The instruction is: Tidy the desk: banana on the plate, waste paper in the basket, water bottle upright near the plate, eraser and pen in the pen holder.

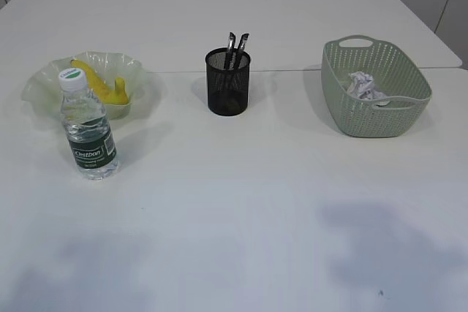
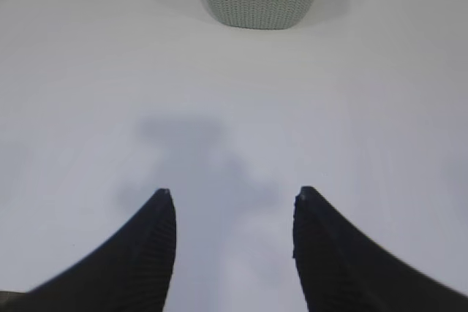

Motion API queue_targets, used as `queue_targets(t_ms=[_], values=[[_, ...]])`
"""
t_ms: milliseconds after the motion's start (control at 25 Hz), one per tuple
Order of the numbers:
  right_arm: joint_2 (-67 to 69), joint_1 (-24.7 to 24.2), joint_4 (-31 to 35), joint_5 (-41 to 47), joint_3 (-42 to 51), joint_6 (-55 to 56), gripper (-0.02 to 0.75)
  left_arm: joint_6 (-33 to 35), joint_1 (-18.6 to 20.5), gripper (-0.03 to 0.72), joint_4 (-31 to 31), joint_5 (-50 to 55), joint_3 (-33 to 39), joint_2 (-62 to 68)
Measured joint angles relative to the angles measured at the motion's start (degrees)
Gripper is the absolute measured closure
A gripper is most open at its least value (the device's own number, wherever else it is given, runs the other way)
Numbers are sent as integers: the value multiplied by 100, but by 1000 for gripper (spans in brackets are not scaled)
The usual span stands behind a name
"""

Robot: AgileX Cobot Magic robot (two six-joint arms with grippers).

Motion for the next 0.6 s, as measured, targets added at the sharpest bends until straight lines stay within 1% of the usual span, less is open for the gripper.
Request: queue_targets(t_ms=[240, 600], values=[[-543, 0, -87, 397, 34, 63, 346, -10, 0, 256, 0, 167, 200, -819], [-1338, 0, -87, 965, 34, 74, 346, 359, 0, 257, -47, 477, 200, -1919]])
